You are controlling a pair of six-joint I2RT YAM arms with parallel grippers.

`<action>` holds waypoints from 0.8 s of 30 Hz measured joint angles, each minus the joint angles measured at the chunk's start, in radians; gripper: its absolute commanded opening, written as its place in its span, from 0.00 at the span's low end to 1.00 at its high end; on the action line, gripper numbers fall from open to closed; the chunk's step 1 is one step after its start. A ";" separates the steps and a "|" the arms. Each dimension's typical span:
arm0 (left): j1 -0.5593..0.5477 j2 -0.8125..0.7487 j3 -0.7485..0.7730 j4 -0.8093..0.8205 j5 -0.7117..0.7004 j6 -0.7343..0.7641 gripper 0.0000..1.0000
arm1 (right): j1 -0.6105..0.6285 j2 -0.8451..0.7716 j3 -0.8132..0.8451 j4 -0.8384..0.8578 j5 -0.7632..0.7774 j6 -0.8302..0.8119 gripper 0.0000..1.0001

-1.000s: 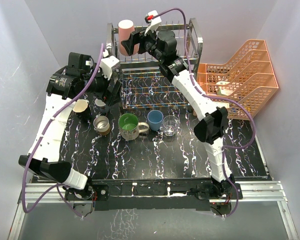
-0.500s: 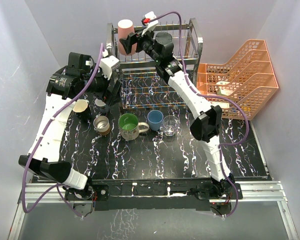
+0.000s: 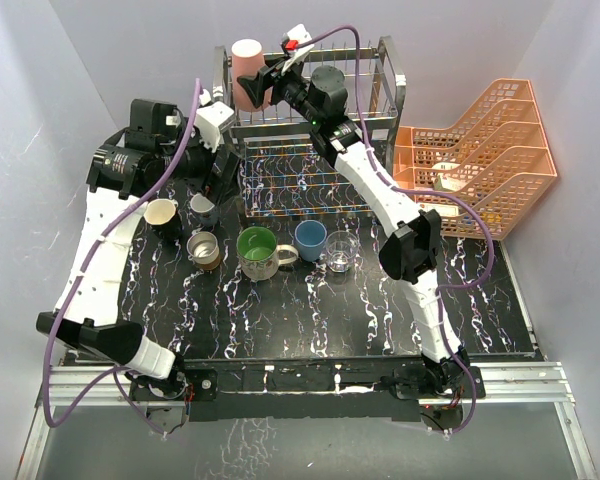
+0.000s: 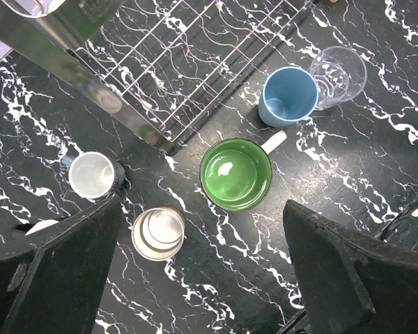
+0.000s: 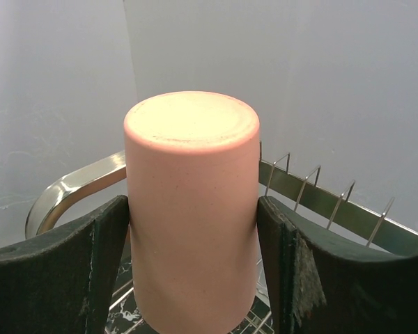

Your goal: Unload the cups from the dish rack

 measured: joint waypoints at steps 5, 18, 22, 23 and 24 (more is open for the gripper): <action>0.000 0.000 0.003 0.007 -0.008 0.001 0.97 | -0.004 0.000 -0.007 0.024 -0.001 0.030 0.41; 0.000 0.000 0.003 0.027 -0.023 0.007 0.97 | -0.067 -0.125 -0.074 0.032 0.019 0.111 0.34; 0.000 -0.001 0.003 0.047 -0.023 0.008 0.97 | -0.098 -0.208 -0.094 0.036 0.019 0.150 0.32; 0.000 -0.002 0.003 0.053 -0.023 0.011 0.97 | -0.104 -0.232 -0.103 0.038 0.019 0.159 0.32; 0.000 -0.004 0.000 0.063 -0.023 0.013 0.97 | -0.110 -0.253 -0.112 0.037 0.019 0.166 0.32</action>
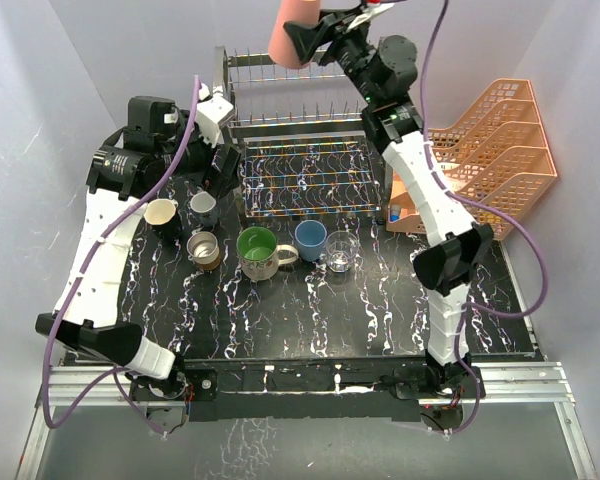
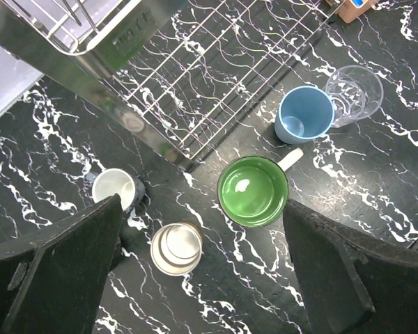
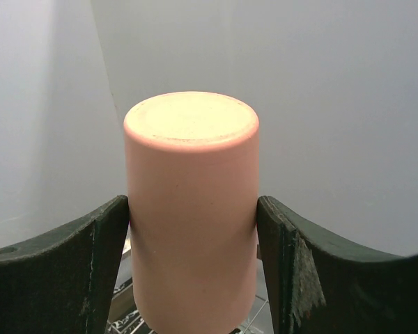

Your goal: Unload the cups from the dish rack

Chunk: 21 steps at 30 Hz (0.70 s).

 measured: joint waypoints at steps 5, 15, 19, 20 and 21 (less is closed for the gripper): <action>0.000 -0.049 -0.067 0.086 0.005 0.035 0.97 | -0.011 -0.162 -0.118 -0.011 -0.008 0.045 0.29; 0.000 -0.220 -0.237 0.240 0.056 0.124 0.97 | -0.005 -0.622 -0.657 -0.069 -0.102 0.215 0.18; 0.000 -0.295 -0.318 0.303 0.091 0.156 0.97 | -0.005 -0.755 -0.859 -0.101 -0.131 0.285 0.14; 0.000 -0.311 -0.335 0.314 0.099 0.166 0.97 | -0.005 -0.772 -0.888 -0.109 -0.137 0.297 0.13; 0.000 -0.328 -0.353 0.325 0.107 0.176 0.97 | -0.005 -0.790 -0.924 -0.122 -0.144 0.315 0.12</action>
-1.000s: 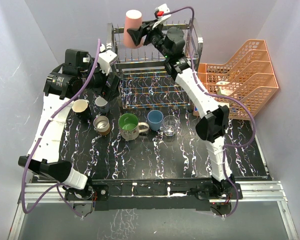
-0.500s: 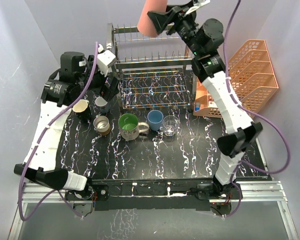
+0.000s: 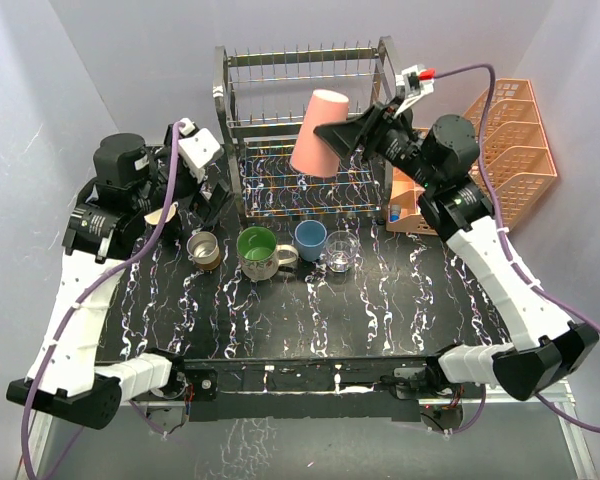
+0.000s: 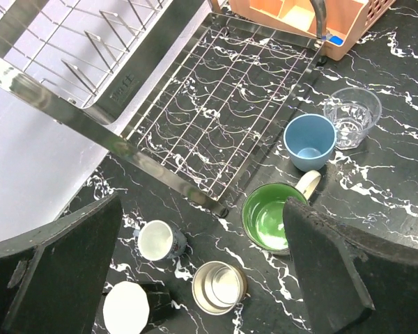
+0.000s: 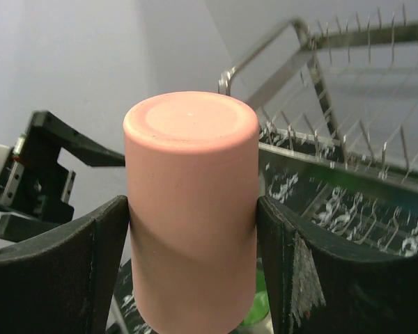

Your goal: Unload the cups from the dish rack

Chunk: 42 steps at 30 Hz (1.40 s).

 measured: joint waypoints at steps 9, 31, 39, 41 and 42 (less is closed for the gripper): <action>0.000 -0.135 -0.237 0.099 0.075 0.075 0.97 | 0.003 -0.116 -0.250 -0.041 -0.018 0.218 0.10; -0.322 -0.079 -0.316 0.198 -0.002 0.220 0.49 | 0.184 -0.046 -0.478 0.038 0.190 0.872 0.08; -0.328 -0.078 -0.343 0.245 -0.037 0.247 0.09 | 0.215 -0.050 -0.563 0.113 0.195 1.001 0.18; -0.332 -0.073 -0.354 0.259 -0.054 0.264 0.00 | 0.213 -0.050 -0.583 0.117 0.195 1.041 0.32; -0.333 -0.068 -0.356 0.266 -0.067 0.271 0.00 | 0.213 -0.050 -0.591 0.118 0.192 1.059 0.39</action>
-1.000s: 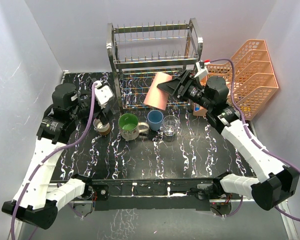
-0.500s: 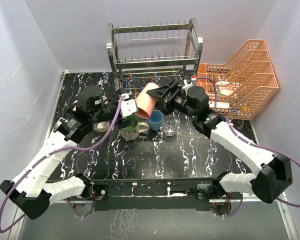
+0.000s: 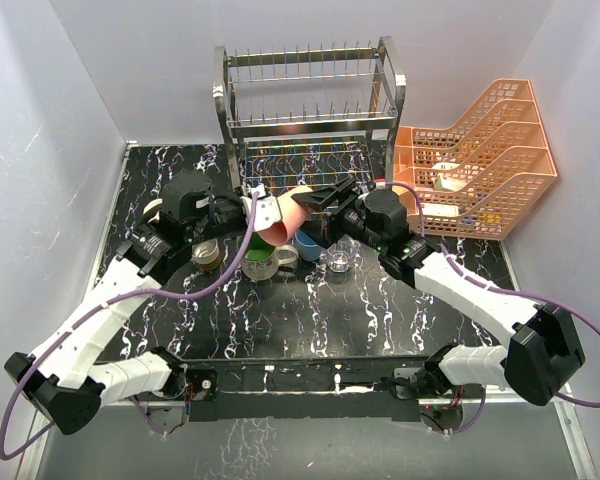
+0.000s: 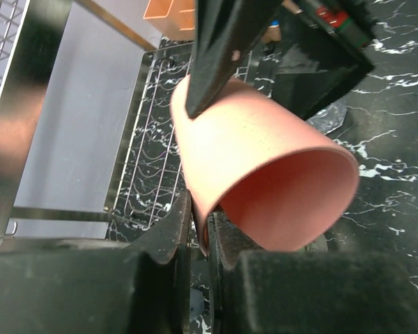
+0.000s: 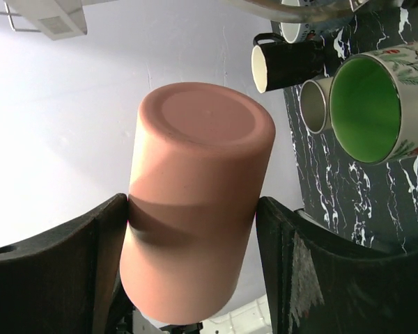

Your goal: Unload the cups from the dish rack

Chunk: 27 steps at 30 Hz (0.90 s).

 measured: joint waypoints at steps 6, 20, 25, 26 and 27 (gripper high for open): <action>-0.009 0.056 0.005 0.040 -0.040 -0.005 0.00 | -0.010 -0.034 -0.053 0.000 0.015 0.036 0.85; -0.047 0.415 0.395 -0.254 -0.011 -0.081 0.00 | -0.175 -0.378 -0.154 -0.401 0.013 -0.381 0.98; -0.121 0.446 0.430 -0.432 0.010 -0.043 0.00 | -0.212 -0.394 -0.126 -0.624 0.118 -0.564 0.98; -0.140 0.453 0.430 -0.466 0.010 -0.037 0.00 | -0.216 -0.389 -0.111 -0.660 0.142 -0.593 0.98; -0.158 0.463 0.430 -0.497 0.010 -0.034 0.00 | -0.219 -0.384 -0.098 -0.685 0.163 -0.614 0.98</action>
